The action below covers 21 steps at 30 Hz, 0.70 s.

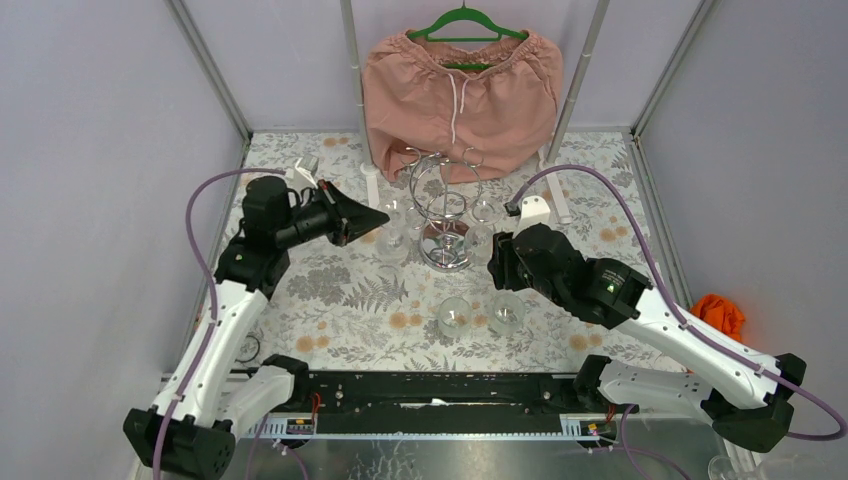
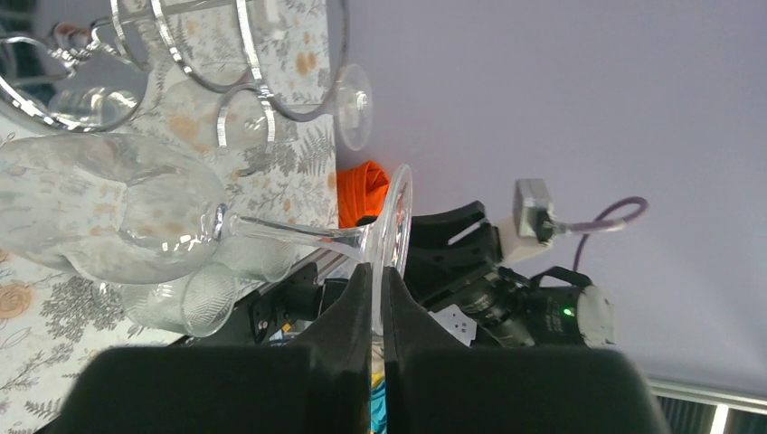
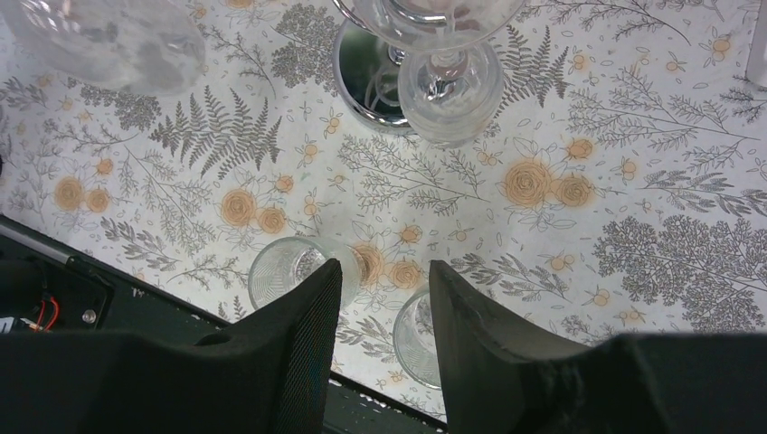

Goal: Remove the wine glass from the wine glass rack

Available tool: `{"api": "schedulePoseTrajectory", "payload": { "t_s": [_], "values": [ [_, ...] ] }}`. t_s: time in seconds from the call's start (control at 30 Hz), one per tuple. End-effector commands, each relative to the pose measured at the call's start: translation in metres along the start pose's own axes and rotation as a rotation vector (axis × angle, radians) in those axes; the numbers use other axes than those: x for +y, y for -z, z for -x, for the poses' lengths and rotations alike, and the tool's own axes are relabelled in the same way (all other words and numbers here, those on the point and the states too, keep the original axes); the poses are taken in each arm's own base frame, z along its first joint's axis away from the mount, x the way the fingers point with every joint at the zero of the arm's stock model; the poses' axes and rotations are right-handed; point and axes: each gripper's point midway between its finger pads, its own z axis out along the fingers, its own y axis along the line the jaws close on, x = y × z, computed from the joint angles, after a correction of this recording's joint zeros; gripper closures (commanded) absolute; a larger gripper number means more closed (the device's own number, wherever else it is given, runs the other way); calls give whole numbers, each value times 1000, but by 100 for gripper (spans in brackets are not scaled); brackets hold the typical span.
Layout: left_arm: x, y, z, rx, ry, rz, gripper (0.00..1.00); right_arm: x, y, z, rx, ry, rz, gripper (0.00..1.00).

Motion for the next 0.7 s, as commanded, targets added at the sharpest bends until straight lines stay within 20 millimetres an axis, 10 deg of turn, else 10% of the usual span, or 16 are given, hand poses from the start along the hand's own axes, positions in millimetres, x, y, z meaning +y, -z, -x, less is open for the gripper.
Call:
{"api": "schedulePoseTrajectory", "payload": {
  "t_s": [0.0, 0.67],
  "values": [
    [-49, 23, 5, -70, -103, -90, 100, 7, 4, 14, -60, -33, 33, 52],
    [-261, 48, 9, 21, -404, -1001, 100, 10, 82, 148, -476, -65, 62, 37]
  ]
}}
